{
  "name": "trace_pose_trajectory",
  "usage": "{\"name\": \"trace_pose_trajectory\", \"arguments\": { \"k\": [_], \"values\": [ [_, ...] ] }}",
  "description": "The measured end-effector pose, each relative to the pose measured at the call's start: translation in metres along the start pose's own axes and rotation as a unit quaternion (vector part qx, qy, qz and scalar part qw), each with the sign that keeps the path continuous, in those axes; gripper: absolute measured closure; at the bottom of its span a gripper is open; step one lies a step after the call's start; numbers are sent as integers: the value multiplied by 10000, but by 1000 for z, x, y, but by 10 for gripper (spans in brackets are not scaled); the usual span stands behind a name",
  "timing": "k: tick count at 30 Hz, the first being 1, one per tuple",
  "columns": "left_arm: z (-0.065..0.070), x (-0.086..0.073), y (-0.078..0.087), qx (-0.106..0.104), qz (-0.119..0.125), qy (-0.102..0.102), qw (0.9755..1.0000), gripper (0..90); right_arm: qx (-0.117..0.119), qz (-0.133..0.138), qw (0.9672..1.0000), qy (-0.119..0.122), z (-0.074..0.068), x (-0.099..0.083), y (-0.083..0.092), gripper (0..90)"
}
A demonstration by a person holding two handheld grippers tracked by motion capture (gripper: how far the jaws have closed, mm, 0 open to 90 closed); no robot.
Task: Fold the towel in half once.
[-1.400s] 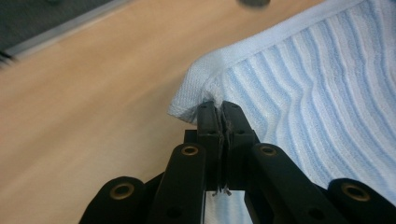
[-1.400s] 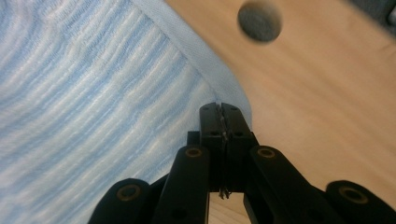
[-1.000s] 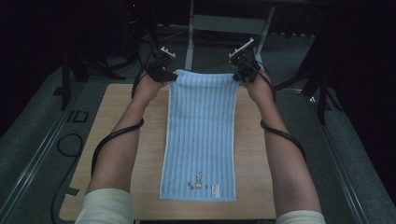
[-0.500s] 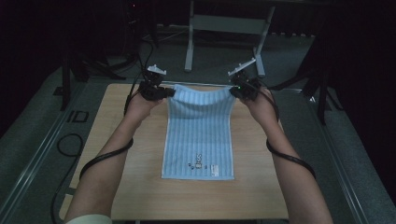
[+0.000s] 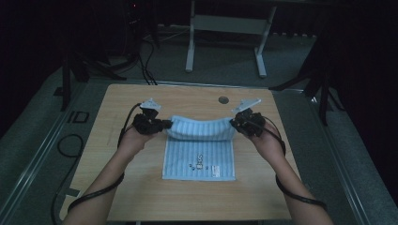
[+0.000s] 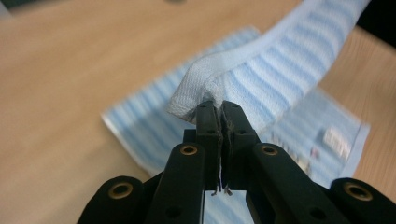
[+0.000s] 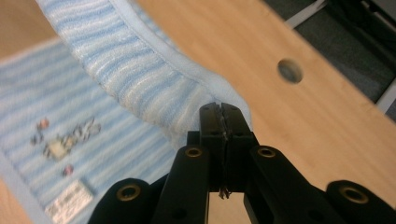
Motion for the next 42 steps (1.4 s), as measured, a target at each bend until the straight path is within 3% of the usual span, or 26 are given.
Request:
{"name": "trace_pose_trajectory", "arguments": {
  "k": [2,3,8,10,15,16,22,26,29,30,31,32,33,34,36,38,42],
  "values": [
    [6,-16,-10,-55,-120,84,9999,862,29,-70,10000,8,-3,-6,-4,892],
    [10,-31,-21,-66,-301,72,9995,861,146,-119,9998,-66,-8,-15,-11,892],
    [10,-54,-39,-145,-547,178,9982,862,355,-250,9989,-160,-20,-30,-26,892],
    [6,-64,-48,-142,-652,246,9975,862,478,-402,9979,-159,-28,-41,-39,891],
    [2,-67,-51,-153,-727,296,9968,862,548,-611,9965,-175,-29,-49,-55,891],
    [-1,-66,-52,-162,-728,386,9965,861,534,-694,9960,-192,-26,-50,-60,891],
    [-4,-60,-54,-153,-685,486,9964,861,637,-840,9940,-294,-18,-47,-71,891],
    [3,-44,-35,-109,-343,354,9987,861,521,-586,9962,-385,-9,-33,-54,891],
    [23,-38,-6,-15,-78,-115,9999,855,379,-1,9986,-367,-13,-25,-12,889],
    [33,-43,3,-94,-94,-208,9997,833,418,244,9980,-408,-20,-27,4,878],
    [44,-51,9,-299,-253,-249,9989,754,600,401,9959,-549,-28,-32,17,833],
    [56,-63,12,-626,-496,-286,9964,633,907,480,9927,-636,-40,-41,27,749],
    [66,-75,13,-859,-724,-365,9930,560,1196,352,9901,-641,-51,-54,31,679],
    [72,-85,15,-887,-822,-461,9916,556,1292,157,9898,-583,-59,-67,31,627],
    [79,-97,16,-987,-991,-444,9892,444,1222,5,9904,-646,-64,-85,29,627],
    [79,-100,18,-999,-959,-448,9894,436,1323,-114,9883,-747,-66,-95,24,596],
    [66,-102,11,-908,-899,-188,9916,407,1178,-215,9898,-768,-61,-101,14,588]
  ]
}}
Point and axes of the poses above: each handheld gripper's, and its own axes: y roughly backward along the jaws, x roughly out of its top, z roughly to its right, the point moved 8 cm from there along -y, roughly forward along the jaws, and after that the axes turned 5 degrees about -x, right-handed, at the moved point
